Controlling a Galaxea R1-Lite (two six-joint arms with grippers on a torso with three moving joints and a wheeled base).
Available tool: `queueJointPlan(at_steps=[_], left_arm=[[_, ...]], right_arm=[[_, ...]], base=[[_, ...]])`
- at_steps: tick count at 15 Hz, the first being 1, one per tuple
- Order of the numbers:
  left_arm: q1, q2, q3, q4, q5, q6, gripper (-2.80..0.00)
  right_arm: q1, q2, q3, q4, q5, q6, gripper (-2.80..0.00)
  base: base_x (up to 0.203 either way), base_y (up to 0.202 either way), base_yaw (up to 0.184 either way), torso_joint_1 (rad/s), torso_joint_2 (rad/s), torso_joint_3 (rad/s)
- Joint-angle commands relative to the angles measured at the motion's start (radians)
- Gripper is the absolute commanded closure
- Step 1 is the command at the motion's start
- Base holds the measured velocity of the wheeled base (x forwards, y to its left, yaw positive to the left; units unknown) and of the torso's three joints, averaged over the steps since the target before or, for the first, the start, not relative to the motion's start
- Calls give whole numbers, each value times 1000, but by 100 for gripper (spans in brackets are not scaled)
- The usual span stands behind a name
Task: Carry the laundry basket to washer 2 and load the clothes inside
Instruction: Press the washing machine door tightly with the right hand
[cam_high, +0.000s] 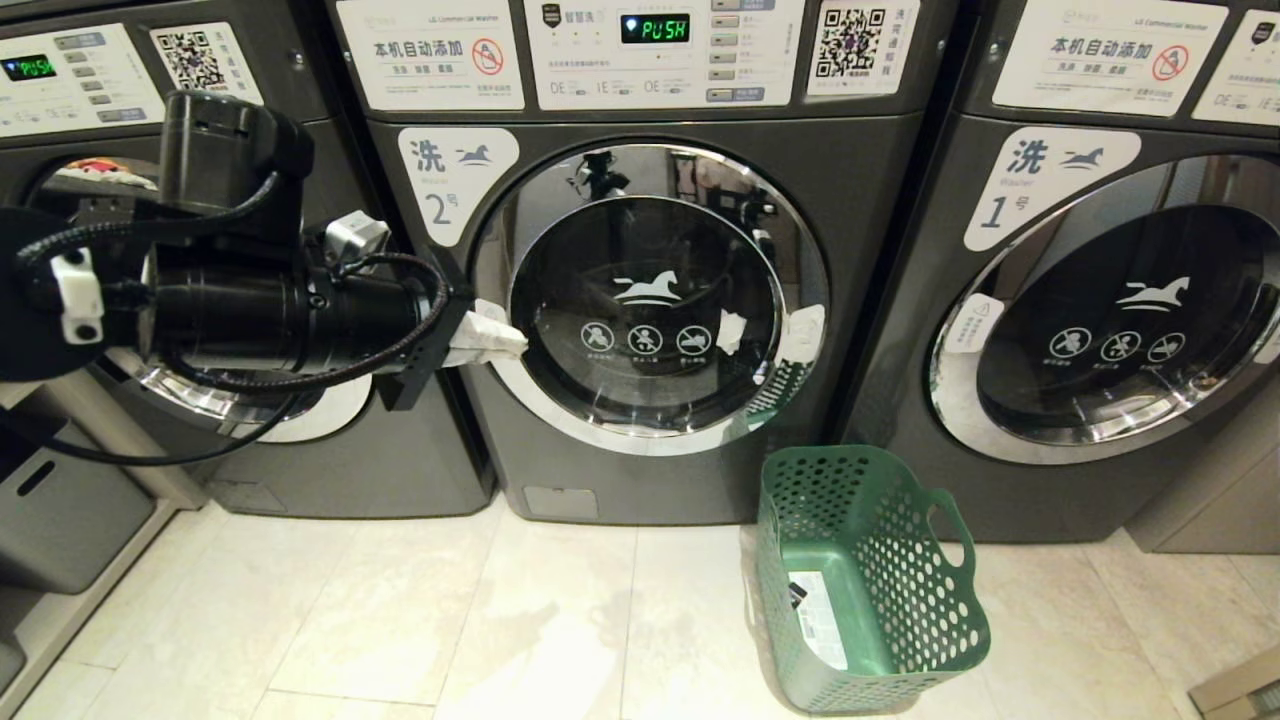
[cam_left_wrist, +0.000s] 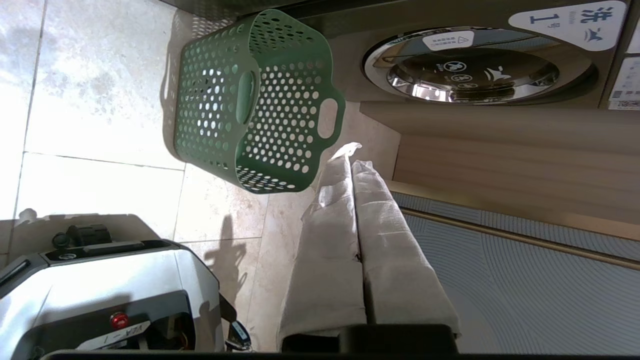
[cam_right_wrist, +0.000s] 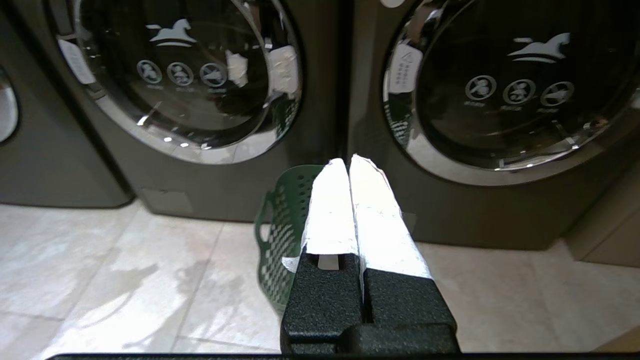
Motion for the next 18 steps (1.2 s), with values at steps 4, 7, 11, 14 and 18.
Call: queueJointPlan(at_steps=[4,7,11,14,18], left_arm=[[-4,4,-4,-1,39,1,0],[-2,-35,-24,3,80,24,0],[-7,-75,-32,21,203,93,0],[-7,-106,-31,20,231,96,0],[-5,-155,-19,40,231,96,0]], right_arm=[[81,991,-322,-162,122,99,0],[148,1415,-435,-412,183,141,0],[198,1800,-566,-683,227,169,0],[209,2030,-758,-857,185,174,0],[213,2139,-1007,-949,82,173,0]], base=[[0,0,0,0,0,0],[0,0,0,0,0,0],[0,0,0,0,0,0],[0,0,0,0,0,0],[0,0,0,0,0,0]])
